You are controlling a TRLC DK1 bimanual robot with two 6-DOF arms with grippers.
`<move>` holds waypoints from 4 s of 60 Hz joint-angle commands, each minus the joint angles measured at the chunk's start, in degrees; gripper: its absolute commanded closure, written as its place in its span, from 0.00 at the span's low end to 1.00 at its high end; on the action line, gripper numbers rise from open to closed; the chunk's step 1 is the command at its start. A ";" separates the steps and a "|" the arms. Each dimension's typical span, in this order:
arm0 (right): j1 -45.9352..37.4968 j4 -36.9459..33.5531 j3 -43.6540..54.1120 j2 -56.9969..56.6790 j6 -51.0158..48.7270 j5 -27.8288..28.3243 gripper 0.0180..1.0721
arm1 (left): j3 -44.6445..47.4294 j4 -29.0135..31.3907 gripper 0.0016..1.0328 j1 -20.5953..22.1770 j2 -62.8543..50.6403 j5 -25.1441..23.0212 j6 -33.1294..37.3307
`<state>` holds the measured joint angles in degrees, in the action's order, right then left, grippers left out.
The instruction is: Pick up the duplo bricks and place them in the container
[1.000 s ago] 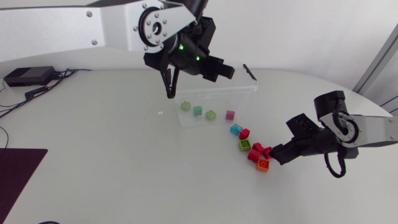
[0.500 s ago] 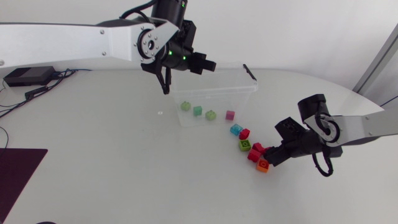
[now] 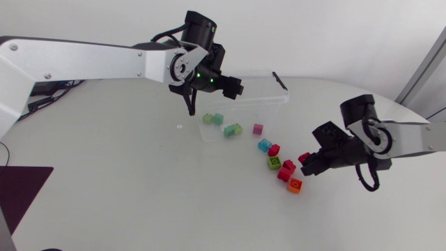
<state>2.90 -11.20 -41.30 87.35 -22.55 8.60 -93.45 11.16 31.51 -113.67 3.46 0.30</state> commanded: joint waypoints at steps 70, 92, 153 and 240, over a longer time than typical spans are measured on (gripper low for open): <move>16.88 1.97 -38.15 15.66 7.25 -5.79 0.31 | 40.63 -2.46 0.05 -6.81 40.54 1.63 11.92; 13.63 -1.72 -28.93 0.63 4.44 -3.15 0.06 | 48.89 -6.94 0.05 -6.81 44.94 1.72 12.80; 5.19 -7.08 8.52 -11.85 -16.92 8.54 0.07 | 64.27 -14.23 0.05 -10.59 59.26 5.50 16.93; 9.06 -8.57 -5.55 -16.25 -9.27 7.40 0.68 | 80.44 -10.45 0.05 -15.86 90.64 5.50 20.80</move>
<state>11.20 -20.60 -43.31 69.36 -34.79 16.40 -15.07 0.34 16.12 -24.91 8.93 19.22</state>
